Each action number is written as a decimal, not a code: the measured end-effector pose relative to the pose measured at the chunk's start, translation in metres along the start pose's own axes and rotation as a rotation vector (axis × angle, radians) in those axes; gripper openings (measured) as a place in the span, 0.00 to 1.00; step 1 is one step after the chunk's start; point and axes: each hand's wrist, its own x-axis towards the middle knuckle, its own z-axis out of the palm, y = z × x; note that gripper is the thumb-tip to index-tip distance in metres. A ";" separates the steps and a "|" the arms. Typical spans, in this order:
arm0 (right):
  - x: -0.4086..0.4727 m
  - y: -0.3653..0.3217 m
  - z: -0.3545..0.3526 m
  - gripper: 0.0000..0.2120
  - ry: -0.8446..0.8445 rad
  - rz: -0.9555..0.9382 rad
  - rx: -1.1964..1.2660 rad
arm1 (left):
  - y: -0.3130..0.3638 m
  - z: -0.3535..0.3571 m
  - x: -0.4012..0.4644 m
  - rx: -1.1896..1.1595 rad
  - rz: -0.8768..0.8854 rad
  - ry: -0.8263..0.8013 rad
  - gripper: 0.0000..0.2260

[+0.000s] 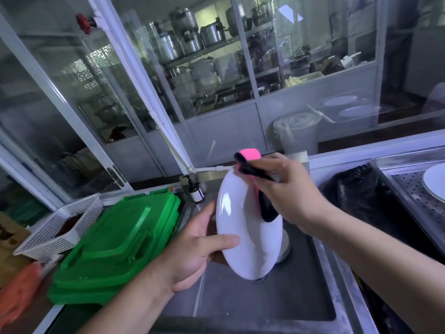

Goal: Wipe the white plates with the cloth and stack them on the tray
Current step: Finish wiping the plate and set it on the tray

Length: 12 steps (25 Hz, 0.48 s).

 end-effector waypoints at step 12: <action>-0.050 0.021 0.016 0.25 -0.343 -0.410 -0.249 | -0.025 0.015 0.002 -0.421 -0.072 0.115 0.28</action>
